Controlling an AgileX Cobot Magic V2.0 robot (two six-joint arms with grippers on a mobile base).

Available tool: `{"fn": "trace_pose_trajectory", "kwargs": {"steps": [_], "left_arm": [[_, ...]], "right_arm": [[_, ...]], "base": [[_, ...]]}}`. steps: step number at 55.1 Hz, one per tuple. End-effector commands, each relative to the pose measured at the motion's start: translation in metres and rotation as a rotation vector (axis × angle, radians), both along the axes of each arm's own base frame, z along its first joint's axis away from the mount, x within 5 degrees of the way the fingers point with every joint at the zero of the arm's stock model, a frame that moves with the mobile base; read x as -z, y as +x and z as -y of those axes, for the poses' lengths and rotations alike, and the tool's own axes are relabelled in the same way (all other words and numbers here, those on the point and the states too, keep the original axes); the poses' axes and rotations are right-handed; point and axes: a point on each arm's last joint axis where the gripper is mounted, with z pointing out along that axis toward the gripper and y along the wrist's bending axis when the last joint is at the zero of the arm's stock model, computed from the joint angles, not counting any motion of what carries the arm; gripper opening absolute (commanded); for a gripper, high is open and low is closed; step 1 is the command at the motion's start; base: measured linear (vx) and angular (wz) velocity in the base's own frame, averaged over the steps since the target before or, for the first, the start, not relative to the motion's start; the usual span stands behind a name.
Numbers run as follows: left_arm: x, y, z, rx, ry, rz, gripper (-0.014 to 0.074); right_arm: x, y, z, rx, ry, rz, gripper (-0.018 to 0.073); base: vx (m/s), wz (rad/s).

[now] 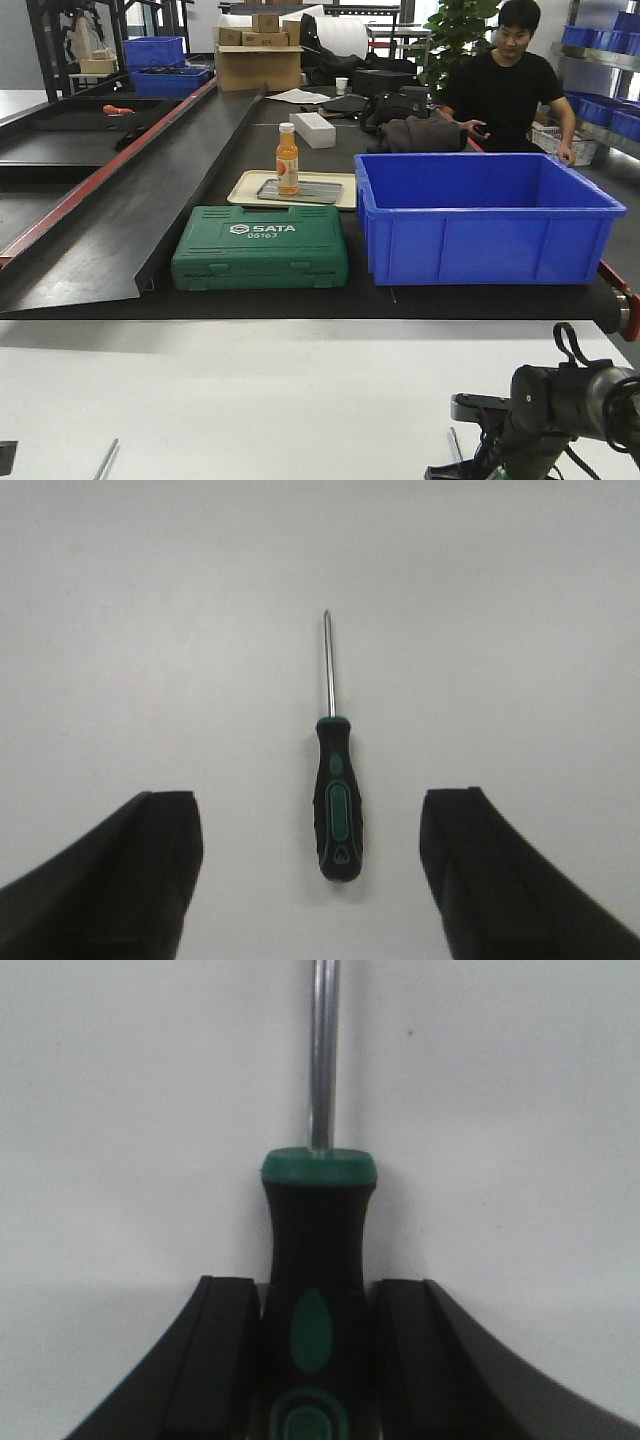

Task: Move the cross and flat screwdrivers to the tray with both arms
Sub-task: 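Close left and right grippers on the screwdriver handles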

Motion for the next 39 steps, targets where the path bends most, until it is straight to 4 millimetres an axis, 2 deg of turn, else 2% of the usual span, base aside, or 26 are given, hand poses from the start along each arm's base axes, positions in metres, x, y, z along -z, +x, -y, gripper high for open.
{"fn": "trace_pose_trajectory", "kwargs": {"steps": [1,8,17,26,39], "left_arm": [[0.002,0.035,0.002,-0.007,-0.007,-0.034,0.0580],[0.023,0.071,0.003,-0.005,-0.003,-0.162,0.0573],[0.055,0.100,0.004,-0.004,0.001,-0.298,0.0547],[0.087,0.115,0.004,-0.005,0.003,-0.369,0.0518],[0.123,0.124,0.005,0.005,0.009,-0.443,0.0515]], "right_arm": [[-0.007,0.002,-0.005,0.009,0.033,0.029,-0.0011],[-0.007,0.002,-0.005,-0.001,0.032,0.024,-0.0008],[-0.007,0.002,-0.005,-0.011,0.031,0.021,-0.0008],[-0.007,0.002,-0.005,-0.011,0.031,0.021,-0.0008],[-0.007,0.001,-0.005,-0.012,0.031,0.020,-0.0008]], "base": [[0.00,0.00],[0.00,0.00],[0.00,0.00],[0.00,0.00],[0.00,0.00]]}}
